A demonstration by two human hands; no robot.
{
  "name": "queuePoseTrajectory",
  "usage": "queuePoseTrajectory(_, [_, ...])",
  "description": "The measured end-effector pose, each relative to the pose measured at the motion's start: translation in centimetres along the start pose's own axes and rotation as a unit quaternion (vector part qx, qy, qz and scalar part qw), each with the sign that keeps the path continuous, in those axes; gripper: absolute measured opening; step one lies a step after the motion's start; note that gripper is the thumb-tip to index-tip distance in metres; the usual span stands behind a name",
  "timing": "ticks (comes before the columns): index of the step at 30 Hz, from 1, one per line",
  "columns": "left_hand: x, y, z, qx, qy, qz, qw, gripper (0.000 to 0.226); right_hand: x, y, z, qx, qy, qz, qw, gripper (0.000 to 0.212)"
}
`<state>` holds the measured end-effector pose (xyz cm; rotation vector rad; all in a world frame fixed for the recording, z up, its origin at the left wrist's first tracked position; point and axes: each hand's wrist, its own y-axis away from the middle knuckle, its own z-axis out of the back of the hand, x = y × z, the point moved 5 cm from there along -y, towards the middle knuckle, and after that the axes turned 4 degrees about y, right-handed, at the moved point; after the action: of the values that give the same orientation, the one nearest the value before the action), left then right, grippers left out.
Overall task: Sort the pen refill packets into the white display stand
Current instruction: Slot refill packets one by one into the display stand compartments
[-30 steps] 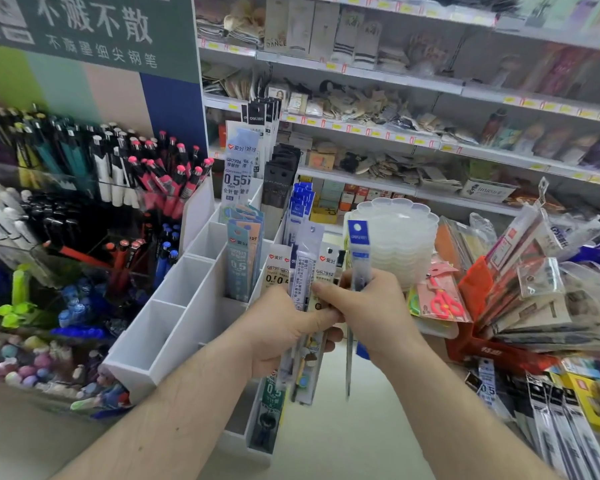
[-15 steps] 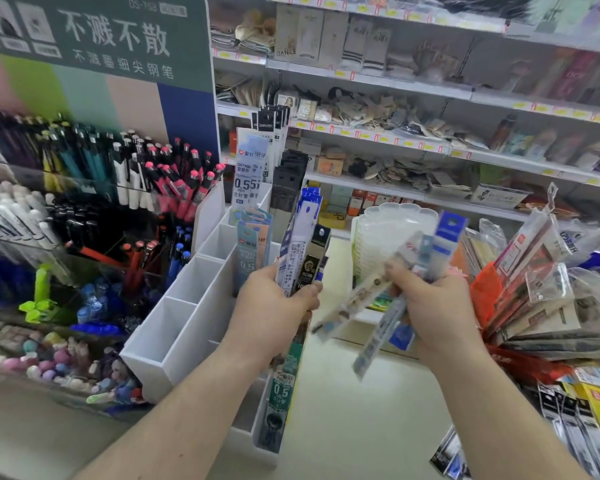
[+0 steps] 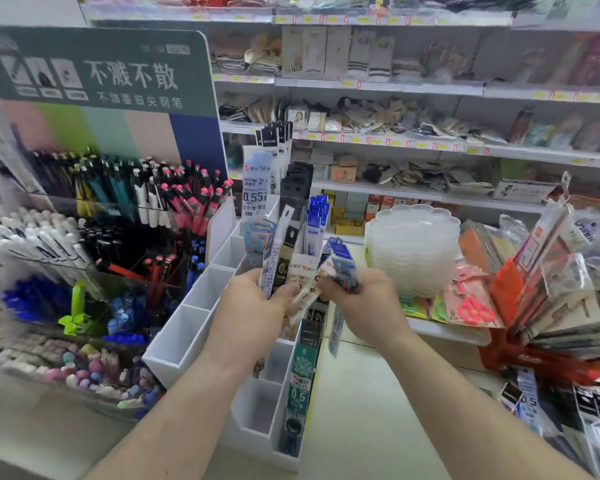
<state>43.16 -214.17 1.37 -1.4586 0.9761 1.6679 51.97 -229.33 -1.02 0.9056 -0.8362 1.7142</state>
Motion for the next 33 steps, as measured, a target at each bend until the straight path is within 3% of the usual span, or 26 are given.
queuePoseTrajectory(5, [0.3,0.2,-0.5,0.029,0.061,0.031,0.997,0.014,-0.3,-0.9,-4.0,0.116,0.111,-0.038,0.986,0.032])
queuePoseTrajectory(9, [0.3,0.4,-0.9,0.066,0.128,0.063,0.988,0.013,-0.5,-1.0,-4.0,0.131,0.134,-0.059,0.981,0.027])
queuePoseTrajectory(11, [0.3,0.5,-1.0,0.087,0.154,0.077,0.981,0.012,0.1,-0.9,-2.2,0.075,0.075,-0.066,0.992,0.025])
queuePoseTrajectory(14, [0.3,0.6,-1.6,0.122,0.177,0.097,0.972,0.013,1.8,0.0,0.9,0.019,-0.121,-0.091,0.988,0.028])
queuePoseTrajectory(18, [0.9,0.7,-2.6,0.162,0.114,0.1,0.975,0.015,4.4,1.2,0.6,0.113,-0.136,-0.062,0.982,0.008])
queuePoseTrajectory(20, [1.3,0.7,-2.9,0.173,0.082,0.099,0.976,0.018,4.2,1.3,0.4,0.123,-0.129,-0.063,0.982,0.007])
queuePoseTrajectory(23, [1.3,0.3,-2.6,0.147,0.058,0.089,0.983,0.018,2.5,0.7,2.1,0.065,-0.171,-0.095,0.979,0.02])
queuePoseTrajectory(26, [1.1,-0.3,-1.6,0.091,0.058,0.081,0.991,0.018,0.5,0.3,5.6,-0.056,-0.216,-0.126,0.967,0.018])
queuePoseTrajectory(29, [1.0,-0.6,-0.8,0.051,0.065,0.082,0.993,0.021,-1.1,0.3,8.0,-0.127,-0.146,-0.098,0.976,0.024])
queuePoseTrajectory(33, [1.2,-0.6,-0.7,0.039,0.057,0.078,0.995,0.02,-1.8,0.7,7.3,-0.139,-0.053,-0.051,0.988,0.025])
